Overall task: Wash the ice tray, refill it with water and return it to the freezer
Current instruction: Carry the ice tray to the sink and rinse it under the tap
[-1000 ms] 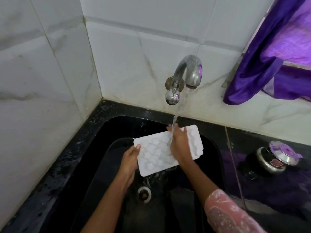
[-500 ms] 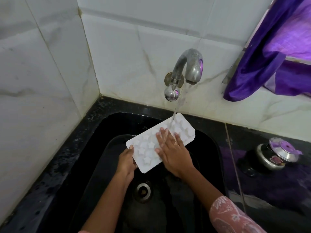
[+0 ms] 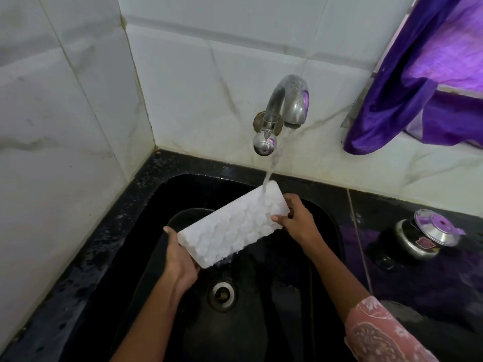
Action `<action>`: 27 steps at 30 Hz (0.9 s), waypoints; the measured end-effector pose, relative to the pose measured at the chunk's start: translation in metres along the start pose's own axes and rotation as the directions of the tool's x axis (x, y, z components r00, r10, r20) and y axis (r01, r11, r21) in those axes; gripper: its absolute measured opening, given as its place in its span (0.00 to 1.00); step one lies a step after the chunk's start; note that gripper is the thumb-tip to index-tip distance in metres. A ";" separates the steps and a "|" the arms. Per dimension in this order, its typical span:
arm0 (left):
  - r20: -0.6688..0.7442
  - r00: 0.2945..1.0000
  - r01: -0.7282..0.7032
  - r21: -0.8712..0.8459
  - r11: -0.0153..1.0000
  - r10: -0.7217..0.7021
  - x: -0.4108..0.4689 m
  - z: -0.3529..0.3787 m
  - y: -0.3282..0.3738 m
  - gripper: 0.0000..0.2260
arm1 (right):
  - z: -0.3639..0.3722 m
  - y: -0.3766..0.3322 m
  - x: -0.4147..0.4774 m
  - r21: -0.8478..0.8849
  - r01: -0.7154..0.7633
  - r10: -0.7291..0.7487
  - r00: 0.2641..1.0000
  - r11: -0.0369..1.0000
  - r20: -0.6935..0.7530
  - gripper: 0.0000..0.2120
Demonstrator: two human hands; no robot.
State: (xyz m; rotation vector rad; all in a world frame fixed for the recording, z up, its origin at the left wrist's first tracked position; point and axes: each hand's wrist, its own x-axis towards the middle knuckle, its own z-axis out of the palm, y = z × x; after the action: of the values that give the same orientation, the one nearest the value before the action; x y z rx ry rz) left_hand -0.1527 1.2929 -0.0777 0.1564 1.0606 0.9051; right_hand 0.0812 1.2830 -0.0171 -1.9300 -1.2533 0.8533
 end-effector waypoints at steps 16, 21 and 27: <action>-0.081 0.970 -0.242 -0.225 0.944 0.230 0.000 -0.036 0.007 0.24 | 0.029 0.017 -0.053 0.711 -0.275 0.254 0.957 0.647 0.140 0.14; -0.010 0.958 -0.285 -0.138 0.949 0.286 -0.008 -0.033 0.011 0.28 | 0.032 0.027 -0.057 0.671 -0.216 0.186 0.975 0.709 0.118 0.20; 0.018 0.953 -0.303 0.006 0.953 0.303 -0.013 -0.026 0.004 0.36 | 0.020 0.039 -0.057 0.600 -0.197 0.232 0.973 0.775 0.019 0.22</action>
State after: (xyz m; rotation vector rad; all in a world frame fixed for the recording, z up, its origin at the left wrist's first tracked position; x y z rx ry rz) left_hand -0.1787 1.2786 -0.0802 0.3404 1.0410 1.1740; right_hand 0.0654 1.2210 -0.0506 -1.5654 -0.6113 1.1410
